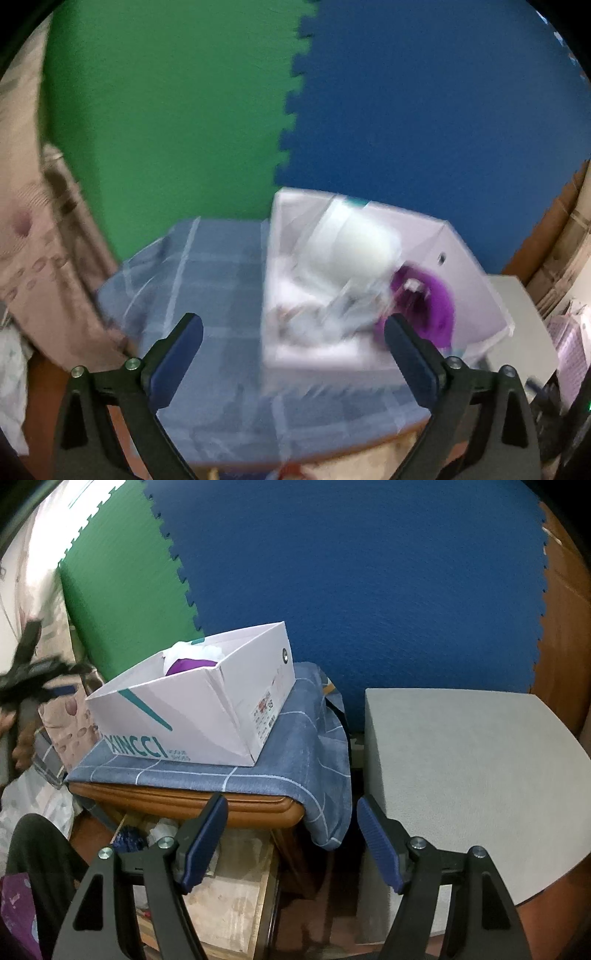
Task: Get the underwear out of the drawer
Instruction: 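Reach the right gripper down into the drawer toward the grey sock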
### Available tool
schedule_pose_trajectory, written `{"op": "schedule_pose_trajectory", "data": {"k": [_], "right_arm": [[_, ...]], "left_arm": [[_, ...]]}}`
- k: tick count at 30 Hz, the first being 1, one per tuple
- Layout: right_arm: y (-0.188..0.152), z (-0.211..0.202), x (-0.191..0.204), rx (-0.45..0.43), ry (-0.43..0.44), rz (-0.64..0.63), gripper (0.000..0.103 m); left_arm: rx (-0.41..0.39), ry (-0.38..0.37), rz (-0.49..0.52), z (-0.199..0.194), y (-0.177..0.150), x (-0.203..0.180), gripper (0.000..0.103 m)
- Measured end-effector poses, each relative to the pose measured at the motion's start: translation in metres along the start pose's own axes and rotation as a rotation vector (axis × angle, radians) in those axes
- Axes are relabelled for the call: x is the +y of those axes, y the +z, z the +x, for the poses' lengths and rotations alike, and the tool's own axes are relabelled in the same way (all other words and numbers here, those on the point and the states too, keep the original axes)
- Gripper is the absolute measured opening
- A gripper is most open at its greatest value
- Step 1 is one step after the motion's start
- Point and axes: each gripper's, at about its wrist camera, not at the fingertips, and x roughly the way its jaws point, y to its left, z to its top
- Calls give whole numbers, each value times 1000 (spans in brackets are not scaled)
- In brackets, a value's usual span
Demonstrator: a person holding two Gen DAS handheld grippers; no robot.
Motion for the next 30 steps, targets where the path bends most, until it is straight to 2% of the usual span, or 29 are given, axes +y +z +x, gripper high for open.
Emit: {"op": "schedule_pose_trajectory", "data": {"k": [4,7,10,13,16,18,21,30], "right_arm": [[-1,7,18,41,1,-73,74],[-5,15,40,93,44,-141,74],[-16,33,74,210,174,-178,74],[-30,55,105,331,306,-155,74],[-50,81,144,458,392,-176,74],[-61,93,166,499,413,-222,74],[-79,114,196,564,431,-272,74],[-115,176,241,717,355,-393,74]], "left_arm": [[56,57,-34,-15,-46,43,97],[65,128,-49,-29,-77,71,97],[39,224,-22,-43,-102,88,97],[-17,285,7,-53,-120,93,99],[-45,289,1,-57,-130,93,101],[-80,314,11,-60,-132,91,102],[-83,364,16,-58,-133,89,102],[-108,368,2,-66,-137,95,102]]}}
